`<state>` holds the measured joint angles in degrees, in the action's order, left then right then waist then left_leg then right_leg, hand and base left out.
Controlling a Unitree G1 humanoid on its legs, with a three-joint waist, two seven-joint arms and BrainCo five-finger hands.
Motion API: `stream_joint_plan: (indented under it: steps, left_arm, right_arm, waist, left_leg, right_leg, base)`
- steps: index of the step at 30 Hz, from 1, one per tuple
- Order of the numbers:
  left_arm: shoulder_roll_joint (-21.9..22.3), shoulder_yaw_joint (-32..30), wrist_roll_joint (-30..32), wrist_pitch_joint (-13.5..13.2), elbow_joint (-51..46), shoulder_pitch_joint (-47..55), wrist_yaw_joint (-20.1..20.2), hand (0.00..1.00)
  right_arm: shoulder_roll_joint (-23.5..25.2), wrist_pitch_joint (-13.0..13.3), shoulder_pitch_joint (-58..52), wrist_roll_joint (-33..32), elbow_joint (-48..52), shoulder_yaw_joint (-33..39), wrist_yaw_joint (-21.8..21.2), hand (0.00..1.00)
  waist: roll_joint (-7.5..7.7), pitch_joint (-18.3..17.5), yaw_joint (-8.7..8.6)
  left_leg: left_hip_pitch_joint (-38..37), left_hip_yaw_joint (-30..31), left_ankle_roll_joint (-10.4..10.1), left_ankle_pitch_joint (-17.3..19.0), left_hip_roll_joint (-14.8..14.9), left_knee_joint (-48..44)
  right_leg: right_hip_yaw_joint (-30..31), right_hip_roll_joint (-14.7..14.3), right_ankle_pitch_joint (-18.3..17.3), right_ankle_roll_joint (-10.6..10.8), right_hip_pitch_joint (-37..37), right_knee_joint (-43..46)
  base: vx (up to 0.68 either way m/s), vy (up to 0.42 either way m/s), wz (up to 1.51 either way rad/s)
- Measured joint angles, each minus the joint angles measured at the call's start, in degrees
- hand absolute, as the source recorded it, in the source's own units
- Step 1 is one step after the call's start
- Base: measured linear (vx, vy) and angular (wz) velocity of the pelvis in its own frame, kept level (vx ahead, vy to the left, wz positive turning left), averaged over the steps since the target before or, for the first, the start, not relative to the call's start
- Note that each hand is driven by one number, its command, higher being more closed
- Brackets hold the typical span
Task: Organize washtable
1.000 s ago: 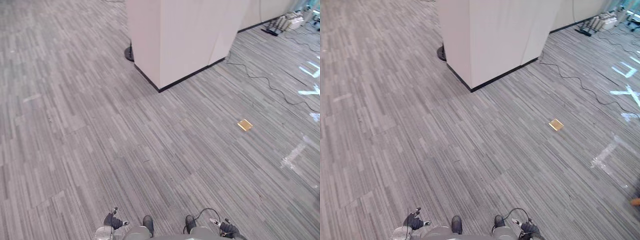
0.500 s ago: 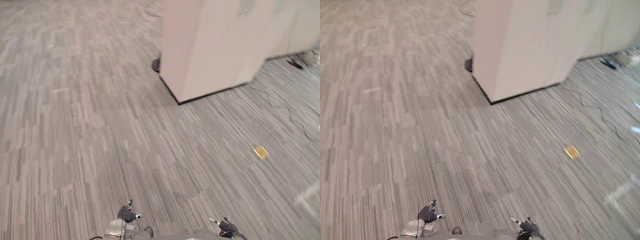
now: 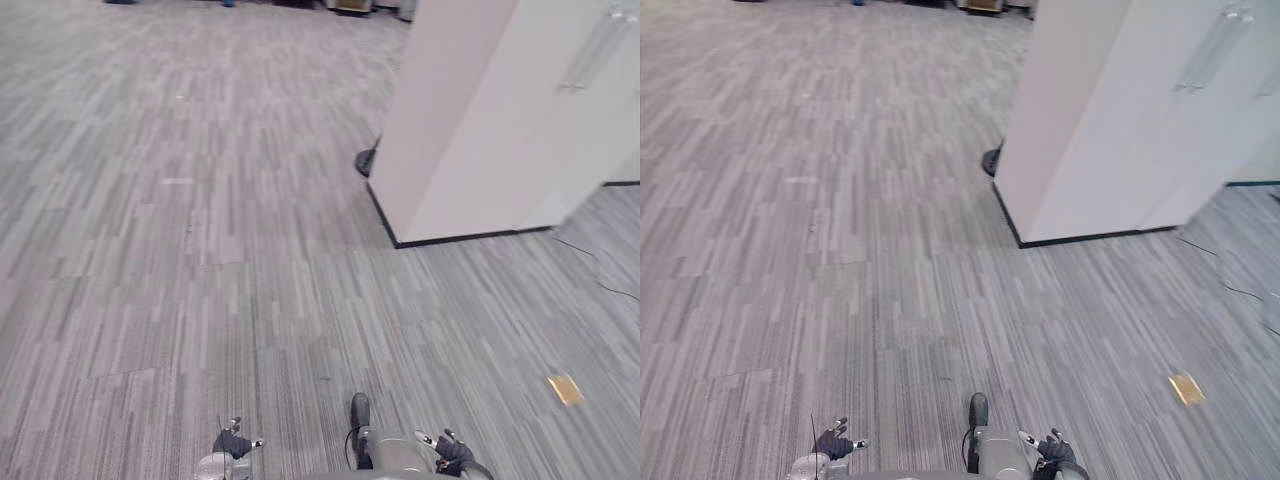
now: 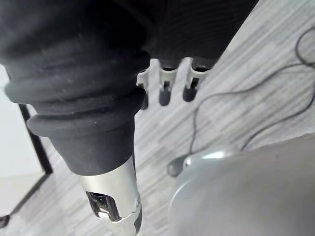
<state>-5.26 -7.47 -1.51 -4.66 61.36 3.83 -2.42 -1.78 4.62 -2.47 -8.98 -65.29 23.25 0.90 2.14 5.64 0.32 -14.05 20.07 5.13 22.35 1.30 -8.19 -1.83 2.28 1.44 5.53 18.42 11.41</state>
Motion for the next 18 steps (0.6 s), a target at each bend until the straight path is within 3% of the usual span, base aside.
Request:
stream_joint_plan:
  steps: [1, 2, 3, 4, 5, 6, 7, 8, 9, 11, 13, 14, 15, 16, 17, 18]
  left_arm:
    - [1.0, -1.4, 0.0, 0.1, 0.4, 0.7, -0.4, 0.0]
    - [1.5, -2.3, 0.1, 0.3, 0.7, 1.1, -0.4, 0.0]
    - [2.9, -5.1, 0.0, 0.6, 1.3, 2.2, -0.8, 0.0]
    - [3.1, -6.7, 0.0, 0.9, 1.3, 2.5, -1.1, 0.0]
    - [3.1, -8.1, 0.0, 1.3, 1.4, 2.5, -1.5, 0.0]
    - [3.2, -8.8, -0.1, 1.4, 1.4, 2.5, -1.5, 0.0]
    - [3.3, -10.5, -0.1, 1.5, 1.2, 2.2, -1.6, 0.0]
    - [3.3, -11.0, -0.1, 1.5, 1.2, 2.0, -1.7, 0.0]
    - [3.3, -11.5, -0.7, 1.5, 0.9, 1.9, -1.9, 0.0]
    - [3.5, -13.1, -1.9, 1.5, 0.0, 1.9, -2.8, 0.0]
    - [3.5, -13.3, -3.0, 1.4, -0.6, 2.5, -3.2, 0.0]
    - [3.4, -13.2, -3.5, 1.3, -0.6, 3.0, -3.8, 0.0]
    - [3.7, -13.2, -3.6, 1.4, -0.4, 3.3, -4.1, 0.0]
    - [4.3, -13.0, -4.0, 1.6, -0.4, 4.1, -4.2, 0.0]
    - [4.5, -13.0, -4.3, 1.6, -0.2, 5.9, -4.2, 0.0]
    - [4.6, -13.2, -4.4, 1.7, -0.1, 7.6, -4.3, 0.0]
  right_arm:
    - [-0.4, 0.0, 0.0, 0.1, -0.5, 1.2, 0.1, 0.0]
    - [-0.7, -0.1, 0.2, 0.1, -0.9, 1.6, 0.1, 0.0]
    - [-1.0, -0.6, 1.0, 0.1, -1.3, 1.8, 0.1, 0.0]
    - [-0.9, -0.7, 1.1, 0.1, -1.3, 1.8, 0.1, 0.0]
    - [-0.6, -0.6, 1.1, 0.2, -1.2, 1.7, 0.0, 0.0]
    - [-0.7, -0.7, 1.1, 0.2, -0.9, 1.5, 0.0, 0.0]
    - [-0.8, -0.7, 0.9, 0.2, -0.9, 0.4, 0.0, 0.0]
    - [-0.9, -0.7, 1.0, 0.2, -0.9, -0.4, 0.0, 0.0]
    - [-1.0, -0.7, 1.0, 0.2, -1.1, -1.3, 0.1, 0.0]
    - [-1.2, -0.6, 1.9, 0.2, -1.1, -1.2, 0.2, 0.0]
    - [-1.0, -0.4, 3.7, 0.2, -1.0, -1.3, 0.4, 0.0]
    - [-0.9, -0.1, 5.0, 0.2, -0.6, -1.5, 0.4, 0.0]
    - [-1.3, 0.1, 5.3, 0.2, -0.3, -2.0, 0.4, 0.0]
    - [-1.6, 0.2, 5.3, 0.3, 0.0, -2.9, 0.4, 0.0]
    - [-1.6, 0.2, 5.1, 0.8, 0.0, -5.0, 0.4, 0.0]
    - [-1.2, 0.5, 5.5, 2.1, 0.5, -7.4, 0.4, 0.0]
  waist:
    - [-2.45, -0.9, 0.22]
    - [-3.29, -1.4, 0.61]
    - [-4.89, -2.2, 0.62]
    - [-5.07, -2.4, 0.66]
    - [-4.95, -2.3, 0.75]
    - [-4.88, -2.4, 0.51]
    - [-4.37, -2.1, 0.54]
    - [-3.85, -1.6, 1.08]
    - [-4.27, -1.6, 2.32]
    - [-3.31, -1.0, 3.32]
    - [-2.71, -0.6, 4.02]
    - [-2.51, -0.4, 4.43]
    - [-3.34, -0.2, 4.59]
    - [-4.2, -0.1, 5.37]
    - [-4.34, -0.3, 7.32]
    - [-4.14, -0.8, 8.45]
  left_leg:
    - [-0.3, 0.3, -2.3, -0.5, 2.4, -0.2]
    - [-0.2, 0.0, -3.6, -1.1, 3.5, -0.8]
    - [0.8, -1.1, -6.5, -2.9, 5.4, -4.4]
    - [1.7, -1.7, -8.1, -4.0, 5.8, -6.8]
    - [3.8, -2.7, -11.3, -7.1, 5.6, -13.2]
    - [5.4, -3.6, -13.2, -9.2, 5.6, -17.3]
    - [9.4, -7.8, -15.4, -15.1, 5.7, -27.4]
    - [12.8, -12.4, -14.5, -14.3, 7.7, -35.5]
    - [17.8, -19.5, -10.4, -9.9, 10.3, -44.0]
    - [23.0, -24.1, -8.5, -5.8, 10.5, -45.1]
    - [28.6, -25.6, -8.6, -4.1, 8.8, -39.7]
    - [31.9, -25.9, -8.8, -4.4, 6.5, -31.9]
    - [32.9, -25.5, -9.2, -5.1, 5.7, -26.7]
    - [33.9, -24.5, -9.7, -8.6, 4.9, -17.8]
    - [33.6, -24.7, -9.5, -16.4, 4.0, -14.4]
    - [35.4, -25.0, -9.0, -17.9, 3.5, -17.4]
  right_leg:
    - [-1.6, -1.7, 0.4, -0.6, 0.0, 1.3]
    - [-2.1, -2.6, 1.3, -1.8, -0.1, 1.8]
    - [-3.7, -4.5, 0.5, -5.5, -1.1, 2.6]
    - [-4.5, -4.8, -0.1, -6.5, -2.1, 2.5]
    - [-5.4, -5.2, -1.1, -7.9, -4.4, 1.8]
    - [-6.1, -5.3, -1.6, -8.1, -6.2, 0.7]
    - [-6.5, -5.2, -2.9, -8.2, -10.9, -2.5]
    - [-6.8, -5.4, -3.3, -8.7, -14.4, -4.9]
    - [-7.6, -5.8, -3.7, -9.3, -19.4, -7.4]
    - [-7.6, -4.9, -3.9, -9.6, -24.4, -9.6]
    - [-7.9, -3.2, -5.2, -8.9, -27.5, -10.9]
    - [-8.2, -1.6, -8.4, -7.2, -29.0, -11.2]
    - [-8.6, -1.6, -9.2, -6.7, -29.9, -11.1]
    - [-8.8, -1.2, -11.3, -6.4, -30.7, -11.1]
    - [-7.0, -0.3, -13.2, -6.0, -32.0, -11.0]
    - [-4.1, -0.1, -14.7, -6.2, -32.2, -11.1]
  base:
    - [0.62, -0.311, 0.8]
    - [0.64, -0.3, 0.51]
    - [0.51, -0.233, 0.27]
    - [0.72, -0.344, 0.3]
    - [0.58, -0.272, 0.26]
    - [0.69, -0.282, 0.53]
    - [0.55, -0.176, 0.55]
    - [0.62, -0.182, 0.61]
    - [0.47, -0.131, 0.42]
    - [0.36, -0.049, 0.37]
    - [0.36, 0.055, 0.29]
    - [0.36, 0.109, 0.29]
    - [0.28, 0.124, 0.25]
    - [0.24, 0.171, -0.01]
    - [0.38, 0.242, -0.14]
    - [0.42, 0.246, -0.16]
